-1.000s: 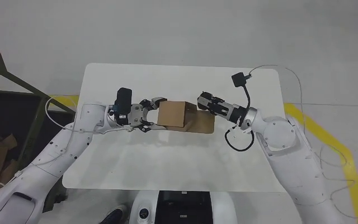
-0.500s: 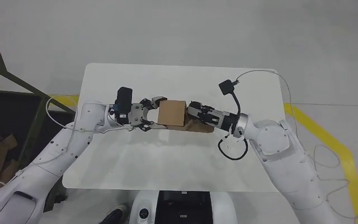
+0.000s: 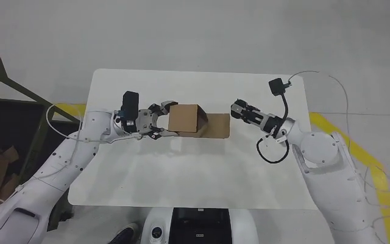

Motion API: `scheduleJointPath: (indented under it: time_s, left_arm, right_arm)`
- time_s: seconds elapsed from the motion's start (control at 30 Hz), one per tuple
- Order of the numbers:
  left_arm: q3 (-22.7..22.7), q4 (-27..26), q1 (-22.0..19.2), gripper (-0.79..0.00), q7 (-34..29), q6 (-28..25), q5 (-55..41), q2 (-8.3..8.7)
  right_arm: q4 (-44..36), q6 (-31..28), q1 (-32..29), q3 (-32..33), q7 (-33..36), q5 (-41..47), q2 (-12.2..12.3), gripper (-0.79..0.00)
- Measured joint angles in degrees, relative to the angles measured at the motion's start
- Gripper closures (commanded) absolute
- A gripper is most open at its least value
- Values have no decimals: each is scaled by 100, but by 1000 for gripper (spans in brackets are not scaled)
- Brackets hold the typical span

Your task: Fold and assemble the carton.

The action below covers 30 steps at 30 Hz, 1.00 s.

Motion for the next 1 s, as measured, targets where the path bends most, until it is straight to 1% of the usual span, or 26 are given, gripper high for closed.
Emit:
scheduleJointPath:
  time_s: [0.2,0.33,0.37,0.4,0.5,0.6,0.77,1.0]
  left_arm:
    - [-65,-53,31,-191,-36,0,-4,-18]
    - [-89,-72,34,-185,-46,0,-16,-43]
    - [-95,-71,33,-182,-45,0,-20,-50]
    - [-100,-68,33,-175,-45,0,-21,-56]
    - [-113,-61,37,-163,-52,0,-13,-74]
    - [-119,-50,48,-157,-71,0,8,-90]
    - [-58,-42,74,-157,-145,0,77,-105]
    - [66,-6,42,-145,-178,0,140,-113]
  right_arm:
    - [225,66,-146,-14,-26,176,4,0]
    - [201,43,-214,-216,208,465,-11,0]
    - [206,7,-227,-248,225,554,-17,-55]
    - [216,-30,-240,-272,218,655,-23,-71]
    - [252,-148,-287,-334,131,989,-46,-52]
    - [287,-251,-316,-396,57,1203,-62,0]
    - [273,-327,-271,-424,-71,1092,-63,0]
    - [132,-200,-123,-467,11,946,-53,0]
